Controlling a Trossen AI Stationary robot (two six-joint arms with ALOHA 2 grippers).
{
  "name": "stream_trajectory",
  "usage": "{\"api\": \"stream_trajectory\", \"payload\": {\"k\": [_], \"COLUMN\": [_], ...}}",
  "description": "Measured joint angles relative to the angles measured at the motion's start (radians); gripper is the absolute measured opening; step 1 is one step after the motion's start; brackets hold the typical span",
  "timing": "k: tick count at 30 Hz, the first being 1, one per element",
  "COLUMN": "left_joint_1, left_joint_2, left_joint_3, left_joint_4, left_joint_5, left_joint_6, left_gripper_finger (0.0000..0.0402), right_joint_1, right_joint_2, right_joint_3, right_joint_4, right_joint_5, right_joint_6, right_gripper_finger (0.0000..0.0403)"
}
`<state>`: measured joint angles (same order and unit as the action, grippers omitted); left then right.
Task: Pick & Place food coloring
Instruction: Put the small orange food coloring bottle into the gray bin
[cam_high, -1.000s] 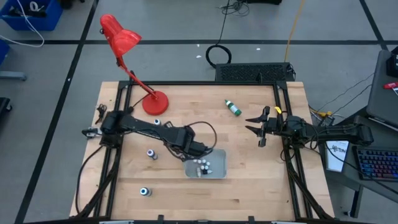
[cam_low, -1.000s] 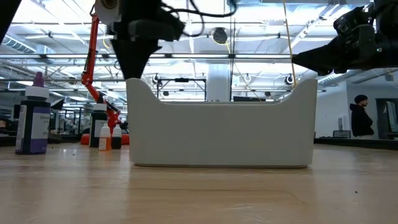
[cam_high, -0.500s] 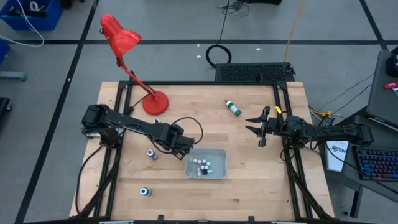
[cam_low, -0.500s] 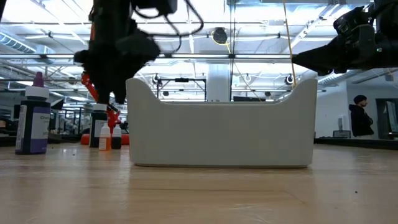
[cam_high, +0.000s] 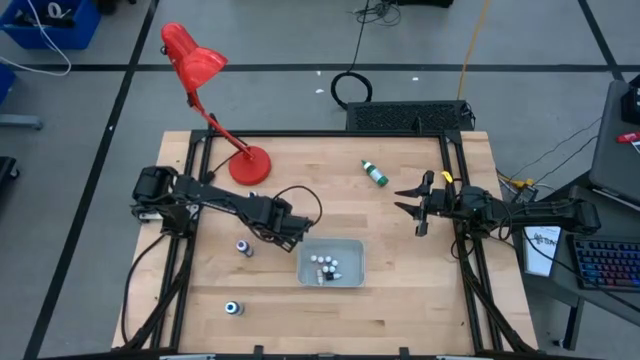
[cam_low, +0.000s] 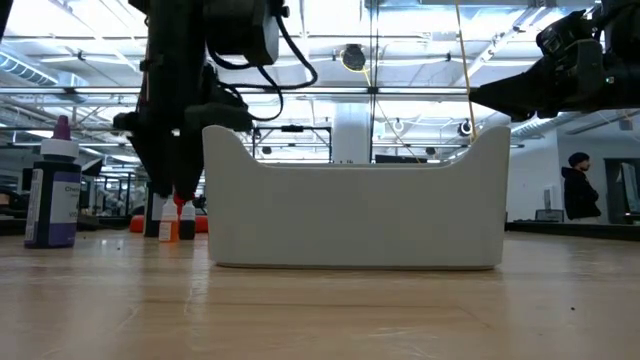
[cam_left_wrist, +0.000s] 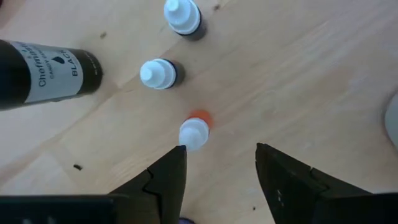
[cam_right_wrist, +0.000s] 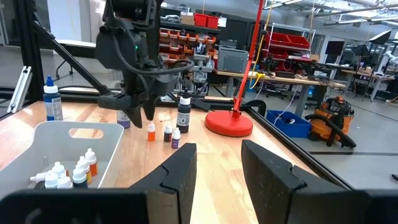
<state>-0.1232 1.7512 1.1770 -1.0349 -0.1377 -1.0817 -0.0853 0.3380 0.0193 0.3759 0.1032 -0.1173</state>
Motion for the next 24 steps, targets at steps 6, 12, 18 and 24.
{"api": "stream_trajectory", "payload": {"k": [6, 12, 18, 24], "left_joint_1": [0.002, 0.004, 0.009, 0.009], "left_joint_2": [0.0, 0.0, 0.0, 0.0], "left_joint_3": [-0.011, -0.011, -0.011, -0.011], "left_joint_4": [0.009, 0.009, 0.009, 0.009], "left_joint_5": [-0.002, -0.027, -0.04, -0.03], "left_joint_6": [0.003, 0.004, 0.007, 0.011], "left_gripper_finger": [0.0193, 0.0203, 0.02, 0.0191], "right_joint_1": [0.0, 0.0, 0.0, 0.0], "right_joint_2": [0.0, 0.0, 0.0, 0.0], "right_joint_3": [0.0, 0.0, 0.0, 0.0], "right_joint_4": [0.0, 0.0, 0.0, 0.0], "right_joint_5": [0.0, 0.0, 0.0, 0.0], "right_joint_6": [0.0, 0.0, 0.0, 0.0], "right_gripper_finger": [0.0116, 0.0116, 0.0116, 0.0116]}}
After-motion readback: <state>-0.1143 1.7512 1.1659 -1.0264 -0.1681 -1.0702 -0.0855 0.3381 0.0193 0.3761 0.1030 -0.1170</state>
